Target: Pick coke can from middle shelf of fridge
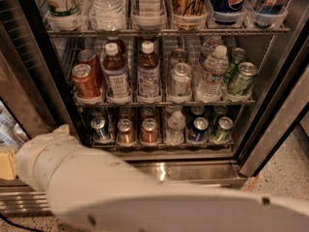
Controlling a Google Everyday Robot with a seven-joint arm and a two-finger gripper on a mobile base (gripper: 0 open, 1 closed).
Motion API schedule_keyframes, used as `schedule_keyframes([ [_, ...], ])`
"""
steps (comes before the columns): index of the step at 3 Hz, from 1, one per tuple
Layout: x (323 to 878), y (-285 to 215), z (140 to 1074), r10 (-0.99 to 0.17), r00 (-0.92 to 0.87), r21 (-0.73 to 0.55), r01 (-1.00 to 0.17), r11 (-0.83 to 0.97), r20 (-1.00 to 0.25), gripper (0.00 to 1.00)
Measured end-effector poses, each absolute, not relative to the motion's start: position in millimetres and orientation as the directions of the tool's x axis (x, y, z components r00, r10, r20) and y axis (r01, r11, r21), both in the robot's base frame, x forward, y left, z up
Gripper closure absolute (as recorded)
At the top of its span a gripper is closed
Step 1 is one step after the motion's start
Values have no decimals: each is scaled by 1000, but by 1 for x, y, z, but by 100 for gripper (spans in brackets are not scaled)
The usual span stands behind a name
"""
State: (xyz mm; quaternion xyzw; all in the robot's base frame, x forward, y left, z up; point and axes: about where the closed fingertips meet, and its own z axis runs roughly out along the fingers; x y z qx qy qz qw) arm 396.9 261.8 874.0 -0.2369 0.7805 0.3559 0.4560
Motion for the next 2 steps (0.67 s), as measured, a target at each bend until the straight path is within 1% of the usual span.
schedule_keyframes([
  [1,384,254,853,-25,-470,302,-604,737,-882,0],
  [2,397,267,851,37,-494,334,-531,779,-869,0],
])
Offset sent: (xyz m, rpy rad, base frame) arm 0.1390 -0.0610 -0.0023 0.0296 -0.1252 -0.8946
